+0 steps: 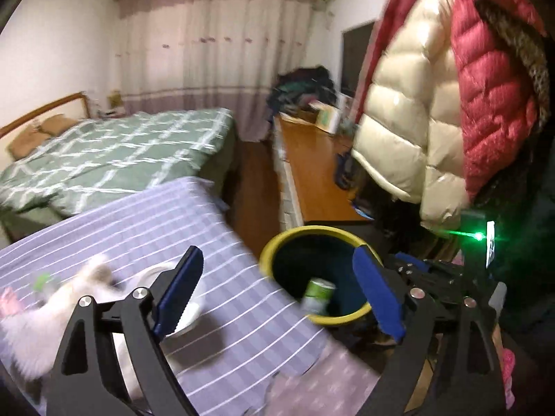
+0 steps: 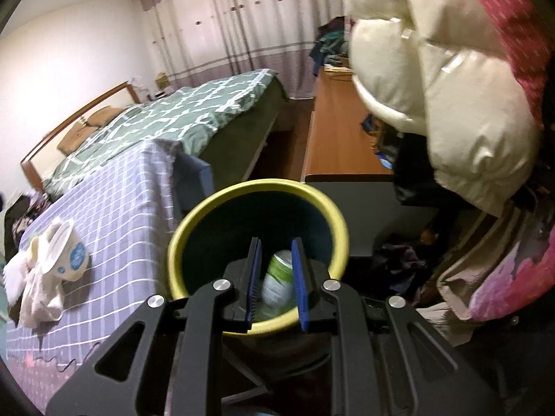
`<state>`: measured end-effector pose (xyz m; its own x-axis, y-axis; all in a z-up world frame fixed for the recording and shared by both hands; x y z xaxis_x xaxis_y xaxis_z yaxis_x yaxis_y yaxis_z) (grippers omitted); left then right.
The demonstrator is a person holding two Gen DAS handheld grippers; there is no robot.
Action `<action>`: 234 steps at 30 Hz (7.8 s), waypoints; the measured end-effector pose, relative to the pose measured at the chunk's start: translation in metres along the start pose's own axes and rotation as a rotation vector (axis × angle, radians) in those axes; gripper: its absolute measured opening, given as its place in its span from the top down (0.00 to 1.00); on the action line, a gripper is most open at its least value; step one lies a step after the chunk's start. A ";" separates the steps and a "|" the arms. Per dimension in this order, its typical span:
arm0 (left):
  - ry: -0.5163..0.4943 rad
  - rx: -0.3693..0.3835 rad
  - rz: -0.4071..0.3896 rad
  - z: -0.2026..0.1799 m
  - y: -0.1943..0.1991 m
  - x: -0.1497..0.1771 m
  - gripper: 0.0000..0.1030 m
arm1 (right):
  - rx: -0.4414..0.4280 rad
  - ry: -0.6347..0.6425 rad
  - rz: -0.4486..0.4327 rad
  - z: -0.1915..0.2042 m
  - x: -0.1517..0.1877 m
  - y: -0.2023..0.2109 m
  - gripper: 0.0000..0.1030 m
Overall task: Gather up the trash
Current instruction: 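Carry the bottle with the left gripper over the bin and release it, then reach the right gripper to the white tissue and grasp it, then carry the tissue with the right gripper over the bin and release, then reach the left gripper to the beige carton box and grasp it, then carry the carton with the left gripper over the bin and drop it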
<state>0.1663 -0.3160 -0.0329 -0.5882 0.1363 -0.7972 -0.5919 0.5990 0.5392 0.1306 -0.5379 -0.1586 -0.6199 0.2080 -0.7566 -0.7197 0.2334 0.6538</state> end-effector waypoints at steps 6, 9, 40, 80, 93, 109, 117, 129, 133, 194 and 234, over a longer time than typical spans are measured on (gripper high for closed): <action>0.121 -0.184 -0.111 0.087 0.090 0.011 0.13 | -0.105 0.081 -0.013 0.058 -0.005 0.008 0.79; 0.171 -0.298 -0.158 0.129 0.133 0.024 0.12 | -0.168 0.138 -0.015 0.098 -0.007 0.013 0.72; 0.370 -0.431 -0.186 0.234 0.207 0.090 0.11 | -0.470 0.472 0.126 0.348 0.002 -0.026 0.68; 0.317 -0.404 -0.118 0.212 0.171 0.092 0.11 | -0.199 0.184 -0.028 0.115 -0.075 0.021 0.95; 0.288 -0.375 -0.043 0.196 0.130 0.095 0.11 | -0.045 0.108 0.151 0.050 -0.036 -0.062 0.72; 0.260 -0.312 0.032 0.205 0.075 0.101 0.11 | -0.081 0.096 0.133 0.053 -0.040 -0.054 0.67; 0.281 -0.258 0.135 0.225 0.026 0.106 0.11 | -0.092 0.096 0.132 0.055 -0.040 -0.054 0.67; 0.182 -0.050 0.218 0.173 0.004 0.114 0.11 | -0.109 0.086 0.137 0.058 -0.036 -0.057 0.67; 0.109 0.068 0.223 0.143 0.009 0.115 0.11 | -0.112 0.086 0.135 0.057 -0.035 -0.057 0.66; -0.098 -0.138 0.338 0.118 -0.011 0.101 0.28 | -0.148 0.037 0.112 0.038 -0.021 -0.046 0.61; -0.132 0.061 0.137 -0.061 -0.105 -0.010 0.12 | -0.039 -0.014 0.089 -0.028 0.025 0.000 0.59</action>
<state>0.2007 -0.4281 -0.0651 -0.5809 0.3200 -0.7485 -0.4749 0.6136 0.6309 0.1063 -0.5592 -0.1773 -0.6775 0.2398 -0.6954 -0.6739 0.1767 0.7174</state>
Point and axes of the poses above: each gripper's, at about its wrist camera, not at the fingertips, and y roughly against the way its jaws point, z to its left, x to its underside, the point moved 6 cm from there along -y, roughly the way its jaws point, and after that the axes turned 14 degrees about y, right-handed, at the moved point
